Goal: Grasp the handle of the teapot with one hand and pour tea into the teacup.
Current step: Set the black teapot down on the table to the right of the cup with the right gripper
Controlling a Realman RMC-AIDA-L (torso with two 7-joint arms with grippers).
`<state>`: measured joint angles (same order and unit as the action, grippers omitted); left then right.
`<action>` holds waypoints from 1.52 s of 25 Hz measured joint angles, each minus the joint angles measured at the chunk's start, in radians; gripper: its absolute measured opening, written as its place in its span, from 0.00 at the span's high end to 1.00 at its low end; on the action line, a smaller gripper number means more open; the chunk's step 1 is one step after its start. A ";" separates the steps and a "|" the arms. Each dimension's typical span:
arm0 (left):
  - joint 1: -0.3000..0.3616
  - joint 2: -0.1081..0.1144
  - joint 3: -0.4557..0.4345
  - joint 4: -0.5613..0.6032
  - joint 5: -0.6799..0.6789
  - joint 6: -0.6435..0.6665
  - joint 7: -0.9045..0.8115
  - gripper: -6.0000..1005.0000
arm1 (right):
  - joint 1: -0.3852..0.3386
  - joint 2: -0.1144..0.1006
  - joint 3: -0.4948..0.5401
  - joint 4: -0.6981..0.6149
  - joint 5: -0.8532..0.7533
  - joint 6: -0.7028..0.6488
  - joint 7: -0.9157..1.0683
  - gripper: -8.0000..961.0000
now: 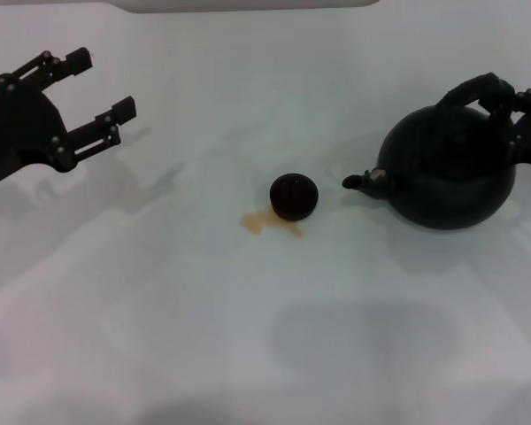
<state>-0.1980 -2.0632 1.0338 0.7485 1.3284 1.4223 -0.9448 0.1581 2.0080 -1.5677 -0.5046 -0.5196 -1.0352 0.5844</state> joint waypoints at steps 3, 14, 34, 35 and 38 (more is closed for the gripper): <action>0.000 0.000 0.000 0.002 0.000 0.000 0.000 0.23 | 0.001 -0.002 0.007 0.001 0.000 -0.007 0.000 0.87; 0.000 0.002 0.000 0.008 0.000 0.004 0.000 0.23 | 0.024 -0.002 0.007 0.056 -0.004 -0.008 0.000 0.80; -0.001 0.003 0.000 0.008 0.000 0.004 0.000 0.23 | 0.007 -0.008 0.040 0.064 -0.007 -0.045 0.000 0.62; -0.001 0.003 0.000 0.008 0.000 0.004 0.000 0.23 | 0.005 -0.008 0.044 0.064 -0.007 -0.049 0.000 0.59; -0.001 0.003 0.000 0.007 0.000 0.004 -0.001 0.23 | -0.003 -0.011 0.053 0.065 -0.008 -0.064 0.000 0.50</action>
<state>-0.1994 -2.0601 1.0339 0.7560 1.3284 1.4266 -0.9461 0.1548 1.9968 -1.5146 -0.4400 -0.5274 -1.0995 0.5845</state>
